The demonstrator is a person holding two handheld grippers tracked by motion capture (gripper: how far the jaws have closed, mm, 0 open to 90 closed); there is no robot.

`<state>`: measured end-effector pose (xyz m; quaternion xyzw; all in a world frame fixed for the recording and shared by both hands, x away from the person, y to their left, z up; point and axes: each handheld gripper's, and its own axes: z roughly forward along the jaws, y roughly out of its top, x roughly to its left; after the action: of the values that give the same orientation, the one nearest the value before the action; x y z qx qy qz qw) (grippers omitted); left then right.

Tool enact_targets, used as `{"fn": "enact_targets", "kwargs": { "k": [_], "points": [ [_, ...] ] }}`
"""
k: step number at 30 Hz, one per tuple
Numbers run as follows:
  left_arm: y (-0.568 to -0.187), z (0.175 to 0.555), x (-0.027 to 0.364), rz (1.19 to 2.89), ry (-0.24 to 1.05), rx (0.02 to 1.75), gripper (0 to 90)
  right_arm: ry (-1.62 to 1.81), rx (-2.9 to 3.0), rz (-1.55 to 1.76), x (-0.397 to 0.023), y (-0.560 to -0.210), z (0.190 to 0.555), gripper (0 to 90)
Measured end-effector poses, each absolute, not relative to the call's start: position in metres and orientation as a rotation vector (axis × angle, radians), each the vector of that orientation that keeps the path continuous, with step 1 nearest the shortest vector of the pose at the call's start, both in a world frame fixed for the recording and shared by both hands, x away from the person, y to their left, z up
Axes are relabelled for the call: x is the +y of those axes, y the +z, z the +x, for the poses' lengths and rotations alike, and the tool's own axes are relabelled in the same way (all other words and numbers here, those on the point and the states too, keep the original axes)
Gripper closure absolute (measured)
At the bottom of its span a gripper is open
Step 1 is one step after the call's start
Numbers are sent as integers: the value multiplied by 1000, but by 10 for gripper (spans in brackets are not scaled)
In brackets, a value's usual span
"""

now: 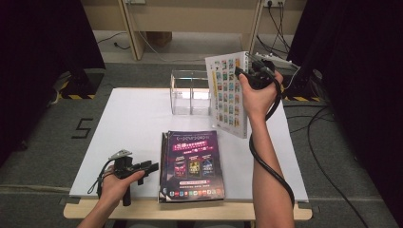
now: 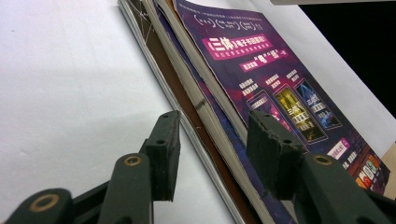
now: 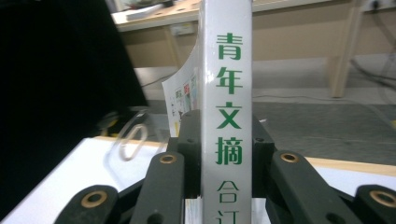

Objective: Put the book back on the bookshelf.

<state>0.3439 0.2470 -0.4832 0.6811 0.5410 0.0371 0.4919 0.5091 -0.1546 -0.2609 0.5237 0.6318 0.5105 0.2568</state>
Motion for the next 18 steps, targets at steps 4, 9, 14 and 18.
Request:
{"fn": "enact_targets", "kwargs": {
  "k": [4, 9, 14, 18],
  "points": [
    [-483, 345, 248, 1649, 87, 1320, 540, 1315, 1677, 1424, -155, -264, 516, 740],
    [-484, 345, 248, 1649, 84, 1320, 538, 1298, 1635, 1442, -148, -266, 520, 740],
    [-485, 344, 247, 1652, 77, 1318, 537, 1281, 1622, 1427, -131, -265, 527, 740],
    [-485, 344, 247, 1652, 75, 1316, 536, 1297, 1608, 1416, -121, -264, 535, 739]
  ]
}}
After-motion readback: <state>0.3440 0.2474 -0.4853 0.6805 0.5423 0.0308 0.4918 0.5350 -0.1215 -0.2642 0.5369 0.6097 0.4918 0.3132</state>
